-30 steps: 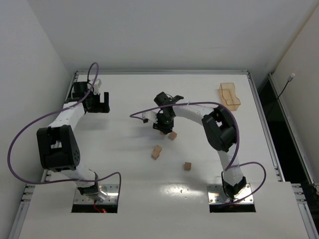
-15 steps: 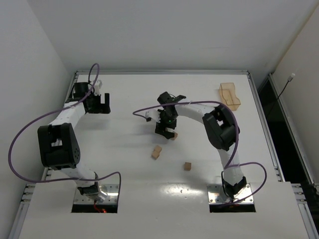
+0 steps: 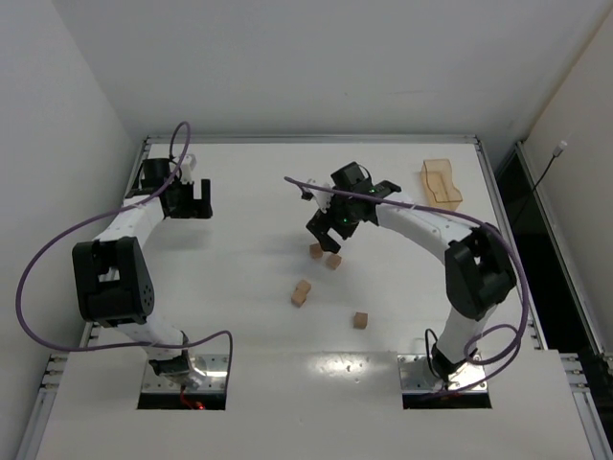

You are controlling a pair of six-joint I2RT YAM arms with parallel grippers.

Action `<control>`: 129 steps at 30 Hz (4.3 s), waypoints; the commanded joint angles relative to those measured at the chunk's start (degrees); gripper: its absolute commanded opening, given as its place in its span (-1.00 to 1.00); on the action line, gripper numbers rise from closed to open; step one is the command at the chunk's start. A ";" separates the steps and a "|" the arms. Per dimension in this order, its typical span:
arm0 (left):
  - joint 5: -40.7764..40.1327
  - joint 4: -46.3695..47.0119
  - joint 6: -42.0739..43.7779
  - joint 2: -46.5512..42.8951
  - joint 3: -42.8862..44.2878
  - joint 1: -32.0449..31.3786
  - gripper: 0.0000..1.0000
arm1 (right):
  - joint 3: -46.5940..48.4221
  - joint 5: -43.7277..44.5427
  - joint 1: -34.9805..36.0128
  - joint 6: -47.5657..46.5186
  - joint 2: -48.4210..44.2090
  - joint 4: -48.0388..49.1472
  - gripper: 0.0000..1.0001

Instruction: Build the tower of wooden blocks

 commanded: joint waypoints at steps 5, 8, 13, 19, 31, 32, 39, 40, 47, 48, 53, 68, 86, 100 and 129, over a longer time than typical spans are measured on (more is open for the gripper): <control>1.54 1.31 -1.08 -1.43 1.07 0.85 1.00 | -2.71 -1.44 -1.00 11.45 3.77 0.87 0.72; 0.93 1.31 -1.08 -1.43 1.08 0.85 1.00 | -2.71 -2.49 -1.00 10.76 4.48 0.87 0.69; 0.93 1.31 -1.08 -0.91 1.60 0.85 1.00 | -3.23 -5.83 -1.00 6.81 6.32 0.87 0.52; 0.93 1.31 -1.08 -0.38 2.13 0.85 1.00 | -4.99 -4.43 -1.00 3.20 7.38 -0.27 0.35; 0.93 1.31 -1.60 0.15 2.13 0.85 1.00 | -4.38 -1.18 0.05 2.06 9.31 0.35 0.16; 0.93 1.31 -1.60 0.15 2.13 0.85 1.00 | -3.77 -1.18 0.05 2.06 9.92 0.35 0.11; 0.40 1.31 -1.08 0.15 2.13 0.85 1.00 | -1.39 -0.65 0.05 2.06 12.13 -1.15 -0.43; 0.40 1.31 -1.08 0.15 2.13 0.85 1.00 | -1.39 -1.43 0.05 2.06 12.13 -1.15 -0.54; 0.40 1.31 -1.08 0.15 1.52 0.85 1.00 | -1.92 -3.98 -0.47 -1.53 8.61 -3.69 -1.00; 0.40 1.31 -1.08 0.15 1.52 0.85 1.00 | -1.13 -4.51 -0.47 -2.59 7.65 -4.57 -1.00; 0.93 1.31 -1.08 0.15 1.52 0.85 1.00 | -0.60 -3.90 -0.47 -14.71 2.02 -7.47 -1.00; 1.45 1.31 -1.08 -0.38 1.52 0.85 1.00 | 7.84 -16.29 -3.11 -47.42 5.36 -17.32 -1.00; 1.45 1.31 -1.60 0.15 2.04 0.85 1.00 | 18.03 -7.24 1.64 -43.47 16.26 -17.15 -1.00; 1.45 1.31 -1.60 0.68 2.57 0.85 1.00 | 19.35 -5.66 2.69 -43.47 19.16 -18.20 -0.99; 1.98 0.78 -1.60 1.20 2.57 1.90 1.00 | 18.91 -3.90 4.80 -43.47 20.39 -17.06 -0.92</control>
